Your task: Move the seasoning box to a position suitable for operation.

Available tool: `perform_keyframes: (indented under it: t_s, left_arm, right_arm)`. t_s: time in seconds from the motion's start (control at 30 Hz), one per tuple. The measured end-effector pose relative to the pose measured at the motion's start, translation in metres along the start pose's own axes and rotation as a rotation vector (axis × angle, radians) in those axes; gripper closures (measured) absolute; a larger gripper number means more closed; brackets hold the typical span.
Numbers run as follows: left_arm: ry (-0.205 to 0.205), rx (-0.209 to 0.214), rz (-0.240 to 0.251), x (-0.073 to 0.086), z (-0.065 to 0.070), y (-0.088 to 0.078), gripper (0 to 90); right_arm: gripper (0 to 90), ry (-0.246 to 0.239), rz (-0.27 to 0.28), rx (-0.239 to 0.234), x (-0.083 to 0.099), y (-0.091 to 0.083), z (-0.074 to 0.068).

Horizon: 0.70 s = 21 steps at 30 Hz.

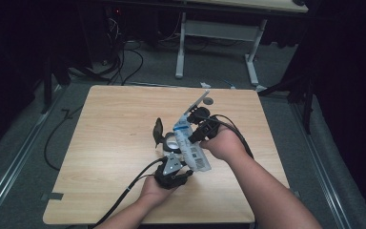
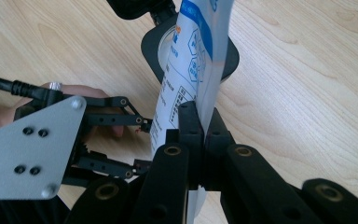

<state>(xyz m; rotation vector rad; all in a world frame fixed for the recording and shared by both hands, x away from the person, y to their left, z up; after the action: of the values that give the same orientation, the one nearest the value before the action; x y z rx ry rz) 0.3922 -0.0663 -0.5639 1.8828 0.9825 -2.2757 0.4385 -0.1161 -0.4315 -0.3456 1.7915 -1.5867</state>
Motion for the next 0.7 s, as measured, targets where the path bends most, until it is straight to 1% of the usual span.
perform_keyframes:
  t_s: [0.07,0.17,0.23,0.3,0.33,0.5,0.53,0.7]
  left_arm:
    - [-0.001,-0.004,-0.006,0.0006,-0.0012,-0.0006,60.9]
    - [-0.013,-0.012,-0.013,0.0016,-0.0028,-0.0003,61.4]
    - [-0.020,-0.013,-0.016,0.0022,-0.0035,0.0003,61.5]
    - [-0.028,-0.017,-0.023,0.0029,-0.0045,0.0006,61.7]
    - [-0.030,-0.017,-0.024,0.0030,-0.0047,0.0008,61.8]
    - [-0.030,-0.015,-0.013,0.0016,-0.0040,0.0006,62.1]
    - [-0.027,-0.013,-0.015,0.0017,-0.0038,0.0001,61.9]
    - [-0.010,0.000,-0.020,0.0026,-0.0017,-0.0016,60.4]
  right_arm:
    - [89.5,0.002,0.008,-0.005,0.0016,-0.0011,-0.0001]
    - [89.5,0.010,0.018,-0.013,0.0039,-0.0019,-0.0007]
    - [89.5,0.003,0.024,-0.016,0.0044,-0.0015,-0.0004]
    - [89.5,0.013,0.022,-0.020,0.0056,-0.0019,-0.0014]
    - [89.5,0.007,0.023,-0.020,0.0063,-0.0020,-0.0013]
    - [89.8,0.009,0.035,-0.005,0.0054,-0.0038,-0.0006]
    - [89.9,0.017,0.031,-0.005,0.0058,-0.0042,-0.0006]
    - [89.9,0.011,0.043,0.001,0.0056,-0.0052,0.0020]
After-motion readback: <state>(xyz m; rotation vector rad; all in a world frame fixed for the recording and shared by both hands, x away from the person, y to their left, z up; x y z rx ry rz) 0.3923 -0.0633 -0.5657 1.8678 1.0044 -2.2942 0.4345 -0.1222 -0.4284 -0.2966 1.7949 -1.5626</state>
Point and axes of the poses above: each handheld gripper's, and its own axes: y roughly forward along the jaws, x roughly out of its underside, z roughly to its right, the point moved 9 cm from there along y, roughly forward along the jaws, and after that the axes turned 4 degrees about x, right-handed, at the moved point
